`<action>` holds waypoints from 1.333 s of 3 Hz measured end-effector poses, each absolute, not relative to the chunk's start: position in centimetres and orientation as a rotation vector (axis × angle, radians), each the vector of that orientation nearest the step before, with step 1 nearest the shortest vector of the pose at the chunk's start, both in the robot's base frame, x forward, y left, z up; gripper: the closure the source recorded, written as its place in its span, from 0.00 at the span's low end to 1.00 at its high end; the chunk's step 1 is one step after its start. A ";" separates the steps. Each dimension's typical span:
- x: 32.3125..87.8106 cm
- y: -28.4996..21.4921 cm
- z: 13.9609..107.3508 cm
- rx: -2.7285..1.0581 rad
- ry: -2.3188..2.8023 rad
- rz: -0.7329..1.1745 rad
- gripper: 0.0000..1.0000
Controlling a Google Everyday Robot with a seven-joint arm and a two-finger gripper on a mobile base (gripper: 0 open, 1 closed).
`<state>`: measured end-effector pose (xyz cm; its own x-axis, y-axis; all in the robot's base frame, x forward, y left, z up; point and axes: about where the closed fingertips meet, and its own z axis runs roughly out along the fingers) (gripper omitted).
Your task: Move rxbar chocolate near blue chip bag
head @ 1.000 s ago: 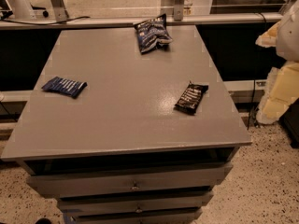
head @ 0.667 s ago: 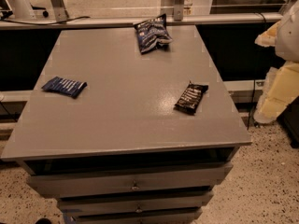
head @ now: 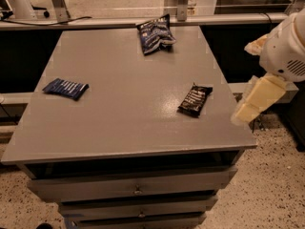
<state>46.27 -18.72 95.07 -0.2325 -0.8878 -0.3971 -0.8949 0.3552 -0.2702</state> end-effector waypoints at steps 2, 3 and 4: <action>49.7 -16.7 90.1 -1.365 2.143 0.177 0.00; 50.9 -16.5 87.4 -1.277 2.158 0.244 0.00; 52.1 -16.2 85.5 -1.198 2.151 0.298 0.00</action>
Offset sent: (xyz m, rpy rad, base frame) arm 0.0566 0.0271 -0.0893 0.2729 0.0326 -0.1418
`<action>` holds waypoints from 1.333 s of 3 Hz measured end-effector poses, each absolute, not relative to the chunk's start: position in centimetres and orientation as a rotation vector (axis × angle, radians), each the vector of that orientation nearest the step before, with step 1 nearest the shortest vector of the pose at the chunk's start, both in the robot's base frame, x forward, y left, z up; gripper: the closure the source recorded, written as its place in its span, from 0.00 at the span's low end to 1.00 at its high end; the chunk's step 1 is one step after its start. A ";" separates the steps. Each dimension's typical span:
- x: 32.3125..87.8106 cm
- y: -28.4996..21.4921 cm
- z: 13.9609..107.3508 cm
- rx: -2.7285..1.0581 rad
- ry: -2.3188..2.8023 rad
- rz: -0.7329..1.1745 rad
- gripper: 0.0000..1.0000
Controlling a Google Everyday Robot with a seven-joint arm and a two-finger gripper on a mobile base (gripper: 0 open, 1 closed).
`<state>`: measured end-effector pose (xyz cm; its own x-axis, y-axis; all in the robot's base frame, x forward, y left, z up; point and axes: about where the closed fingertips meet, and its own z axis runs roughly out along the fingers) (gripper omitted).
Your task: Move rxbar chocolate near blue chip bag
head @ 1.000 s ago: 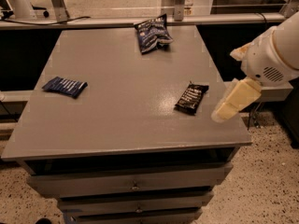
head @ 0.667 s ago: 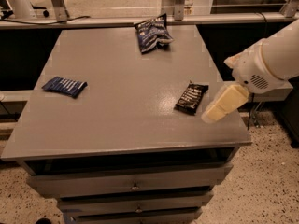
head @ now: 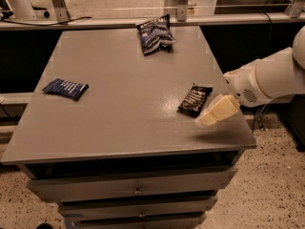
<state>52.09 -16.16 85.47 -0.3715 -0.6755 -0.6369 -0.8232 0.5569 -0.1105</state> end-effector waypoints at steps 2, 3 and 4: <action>54.8 -15.1 84.3 -1.095 2.108 0.356 0.00; 55.3 -14.0 83.5 -1.070 2.103 0.389 0.00; 55.5 -12.9 82.9 -1.053 2.090 0.418 0.18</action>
Offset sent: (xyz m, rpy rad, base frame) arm 0.0432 0.0147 -0.0171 0.1465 -0.0458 -0.0694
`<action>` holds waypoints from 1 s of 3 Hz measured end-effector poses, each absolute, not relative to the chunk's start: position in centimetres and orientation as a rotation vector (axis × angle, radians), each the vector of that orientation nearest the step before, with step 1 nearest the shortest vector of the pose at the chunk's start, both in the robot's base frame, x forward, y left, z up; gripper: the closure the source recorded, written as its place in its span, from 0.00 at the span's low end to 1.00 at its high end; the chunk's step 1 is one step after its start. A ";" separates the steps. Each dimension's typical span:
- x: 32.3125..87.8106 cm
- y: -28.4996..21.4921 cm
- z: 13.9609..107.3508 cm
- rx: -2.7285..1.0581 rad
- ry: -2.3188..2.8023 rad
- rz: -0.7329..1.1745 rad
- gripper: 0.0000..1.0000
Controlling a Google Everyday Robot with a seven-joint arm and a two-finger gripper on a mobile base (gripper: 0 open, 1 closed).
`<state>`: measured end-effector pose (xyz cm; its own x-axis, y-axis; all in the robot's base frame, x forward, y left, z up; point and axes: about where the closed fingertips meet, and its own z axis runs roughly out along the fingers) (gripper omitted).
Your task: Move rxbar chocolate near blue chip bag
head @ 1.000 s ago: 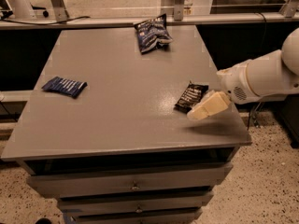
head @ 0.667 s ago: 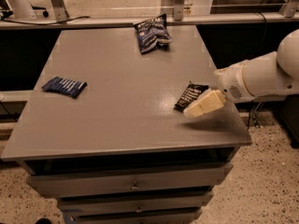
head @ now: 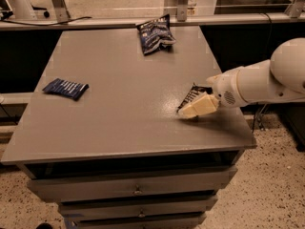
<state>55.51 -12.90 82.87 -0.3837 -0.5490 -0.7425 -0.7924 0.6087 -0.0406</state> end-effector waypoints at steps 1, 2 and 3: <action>55.5 -12.3 82.5 -1.042 2.085 0.437 0.41; 55.7 -12.2 82.9 -1.037 2.073 0.438 0.64; 55.7 -12.2 83.3 -1.032 2.066 0.435 0.87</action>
Offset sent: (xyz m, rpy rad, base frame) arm 0.0044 0.0049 0.0026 0.0368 -0.0179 -0.0096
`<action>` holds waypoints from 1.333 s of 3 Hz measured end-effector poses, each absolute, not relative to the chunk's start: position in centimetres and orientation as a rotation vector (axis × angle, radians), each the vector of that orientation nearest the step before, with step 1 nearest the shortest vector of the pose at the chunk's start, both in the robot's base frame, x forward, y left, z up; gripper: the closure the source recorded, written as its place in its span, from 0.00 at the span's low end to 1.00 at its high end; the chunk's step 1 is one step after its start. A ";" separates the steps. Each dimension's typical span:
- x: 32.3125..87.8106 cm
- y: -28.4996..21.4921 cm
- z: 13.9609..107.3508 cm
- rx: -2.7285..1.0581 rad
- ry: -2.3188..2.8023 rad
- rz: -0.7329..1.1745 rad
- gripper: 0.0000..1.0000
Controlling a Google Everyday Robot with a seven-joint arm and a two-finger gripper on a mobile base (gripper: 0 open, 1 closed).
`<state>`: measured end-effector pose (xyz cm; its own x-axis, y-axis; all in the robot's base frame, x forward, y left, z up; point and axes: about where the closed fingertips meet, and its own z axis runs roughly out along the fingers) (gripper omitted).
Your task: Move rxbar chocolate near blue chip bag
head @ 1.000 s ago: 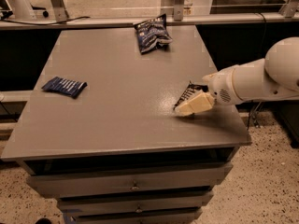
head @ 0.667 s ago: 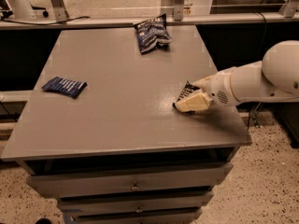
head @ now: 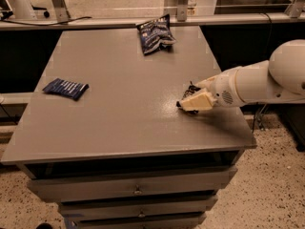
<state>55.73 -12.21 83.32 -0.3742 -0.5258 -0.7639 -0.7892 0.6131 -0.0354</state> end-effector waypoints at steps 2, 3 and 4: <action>56.4 -13.2 85.7 -1.005 2.050 0.405 1.00; 56.5 -15.1 89.0 -0.952 2.054 0.350 1.00; 56.5 -15.1 89.0 -0.952 2.054 0.350 1.00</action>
Offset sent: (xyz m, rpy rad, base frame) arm 0.0133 -0.0239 0.0437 0.0023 -0.0529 -0.0609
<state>56.46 -15.11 89.05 -0.3729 -0.5034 -0.7795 -0.7333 0.6746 -0.0849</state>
